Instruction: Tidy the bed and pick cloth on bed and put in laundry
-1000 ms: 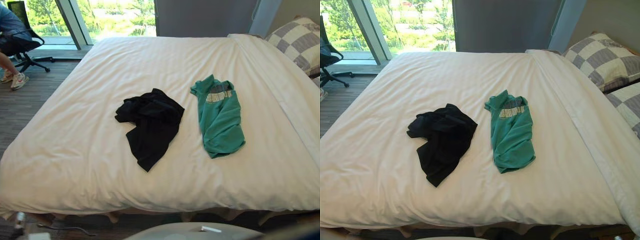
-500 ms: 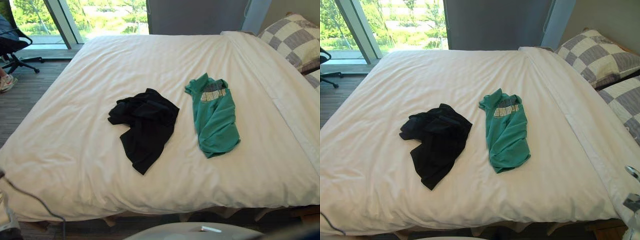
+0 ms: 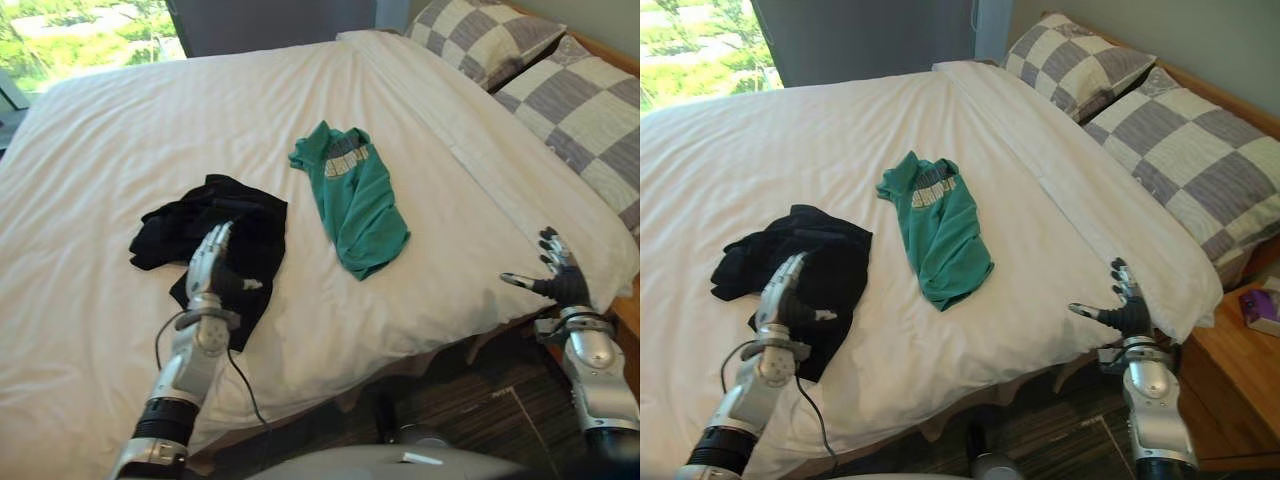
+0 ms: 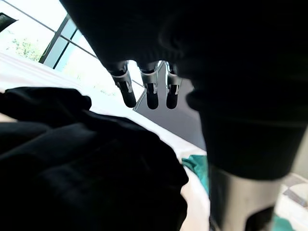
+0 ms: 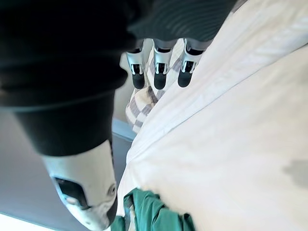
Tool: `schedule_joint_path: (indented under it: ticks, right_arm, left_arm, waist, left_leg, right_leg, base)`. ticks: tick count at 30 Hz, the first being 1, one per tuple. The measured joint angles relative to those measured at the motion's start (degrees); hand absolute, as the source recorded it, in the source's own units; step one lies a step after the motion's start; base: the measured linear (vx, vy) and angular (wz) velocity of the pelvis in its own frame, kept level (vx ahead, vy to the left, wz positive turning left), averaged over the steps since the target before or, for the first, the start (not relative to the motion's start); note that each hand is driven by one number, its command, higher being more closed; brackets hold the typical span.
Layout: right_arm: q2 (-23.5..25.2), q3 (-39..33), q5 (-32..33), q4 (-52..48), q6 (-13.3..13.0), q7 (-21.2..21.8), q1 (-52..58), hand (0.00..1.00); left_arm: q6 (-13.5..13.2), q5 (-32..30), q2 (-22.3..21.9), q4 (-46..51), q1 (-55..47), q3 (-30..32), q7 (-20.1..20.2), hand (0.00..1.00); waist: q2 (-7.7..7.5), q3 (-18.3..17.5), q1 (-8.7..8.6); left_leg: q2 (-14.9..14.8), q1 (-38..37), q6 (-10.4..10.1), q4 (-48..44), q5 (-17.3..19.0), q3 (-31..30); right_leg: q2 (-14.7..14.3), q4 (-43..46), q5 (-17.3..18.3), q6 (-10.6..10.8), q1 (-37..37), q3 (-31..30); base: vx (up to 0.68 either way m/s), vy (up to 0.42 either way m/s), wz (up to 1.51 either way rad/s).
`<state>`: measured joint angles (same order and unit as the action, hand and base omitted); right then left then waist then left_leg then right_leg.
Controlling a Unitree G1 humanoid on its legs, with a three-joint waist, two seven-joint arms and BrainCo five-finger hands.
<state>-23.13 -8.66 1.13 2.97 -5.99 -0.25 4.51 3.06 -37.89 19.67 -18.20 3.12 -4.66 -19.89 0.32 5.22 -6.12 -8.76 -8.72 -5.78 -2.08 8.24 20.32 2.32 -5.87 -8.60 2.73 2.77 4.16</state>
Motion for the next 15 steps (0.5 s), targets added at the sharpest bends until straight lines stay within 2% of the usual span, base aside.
schedule_joint_path:
  ticks: [2,3,4,5,6,7,10,12,15]
  right_arm:
    - [0.0,1.42,-0.28,-1.07,0.19,0.17,0.0,0.0]
    - [-0.02,1.75,-0.29,-1.59,0.91,0.21,-0.01,0.0]
    - [-0.09,1.76,-0.28,-2.14,1.62,0.2,-0.07,0.0]
    - [-0.27,1.53,-0.28,-2.2,2.17,0.44,-0.2,0.0]
    - [-0.36,1.06,-0.28,-2.2,2.51,0.97,-0.2,0.0]
    - [-0.49,-0.72,-0.24,-2.25,3.27,2.23,-0.35,0.0]
    - [-1.41,-2.56,-0.2,-3.22,4.66,4.12,-1.04,0.0]
    - [-1.89,-2.53,-0.21,-3.62,4.69,4.91,-1.55,0.0]
    - [-1.89,-2.31,-0.25,-3.64,4.66,5.66,-2.42,0.0]
  left_arm:
    - [2.44,-1.16,-0.04,-0.06,0.17,0.26,0.03,0.0]
    - [0.7,5.62,0.34,-0.85,0.46,2.11,-0.08,0.0]
    - [-3.16,15.05,1.38,-1.73,0.76,5.84,0.92,0.0]
    - [-5.37,19.11,2.67,-1.74,0.81,9.37,2.56,0.0]
    - [-6.72,20.83,3.92,-1.71,0.96,11.53,4.0,0.0]
    - [-8.86,23.42,7.81,-1.5,1.99,16.25,7.23,0.0]
    - [-10.13,27.69,14.93,-1.09,5.98,21.48,12.54,0.0]
    - [-10.56,30.0,17.16,-1.23,7.58,22.49,14.0,0.0]
    - [-13.62,31.75,18.39,-4.12,9.77,23.34,14.91,0.0]
  waist:
    - [0.39,0.21,0.32]
    - [0.61,0.21,0.72]
    - [0.6,0.33,0.83]
    - [0.54,0.36,0.85]
    - [0.49,0.4,0.95]
    - [0.48,0.4,1.14]
    - [0.5,0.42,1.87]
    - [0.47,0.49,2.03]
    - [0.11,1.22,2.32]
  left_leg:
    - [0.44,0.16,0.18,-0.01,0.1,-0.07]
    - [0.68,0.85,0.24,-0.08,0.07,-0.31]
    - [0.85,1.68,0.35,-0.08,-0.06,-0.48]
    - [0.92,2.04,0.33,0.04,-0.32,-0.49]
    - [0.93,2.25,0.34,0.1,-0.43,-0.52]
    - [0.94,2.64,0.38,0.01,-0.57,-0.71]
    - [1.53,3.47,0.53,-0.08,-0.78,-0.87]
    - [1.83,3.98,0.75,-0.04,-0.92,-1.07]
    - [2.44,4.77,0.99,-0.17,-0.92,-1.19]
  right_leg:
    - [0.71,-0.01,-0.14,0.2,0.15,-0.12]
    - [0.98,0.0,-0.29,0.35,0.69,-0.1]
    - [1.17,0.01,-0.52,0.31,1.38,-0.04]
    - [1.21,0.04,-0.78,0.3,1.84,-0.02]
    - [1.21,0.08,-0.82,0.29,2.04,0.0]
    - [1.23,0.27,-0.89,0.24,2.32,0.21]
    - [1.7,0.26,-1.15,0.4,3.0,0.2]
    - [1.88,0.25,-1.35,0.54,3.43,0.18]
    - [2.56,0.0,-1.69,0.78,4.05,-0.21]
  base:
    - [0.0,0.021,0.03]
    - [0.0,0.044,0.08]
    - [0.0,0.032,0.07]
    - [0.01,0.006,0.04]
    - [0.02,-0.006,0.06]
    - [0.03,-0.003,0.07]
    - [0.02,0.011,0.07]
    - [-0.01,0.012,0.05]
    - [-0.04,0.015,0.03]
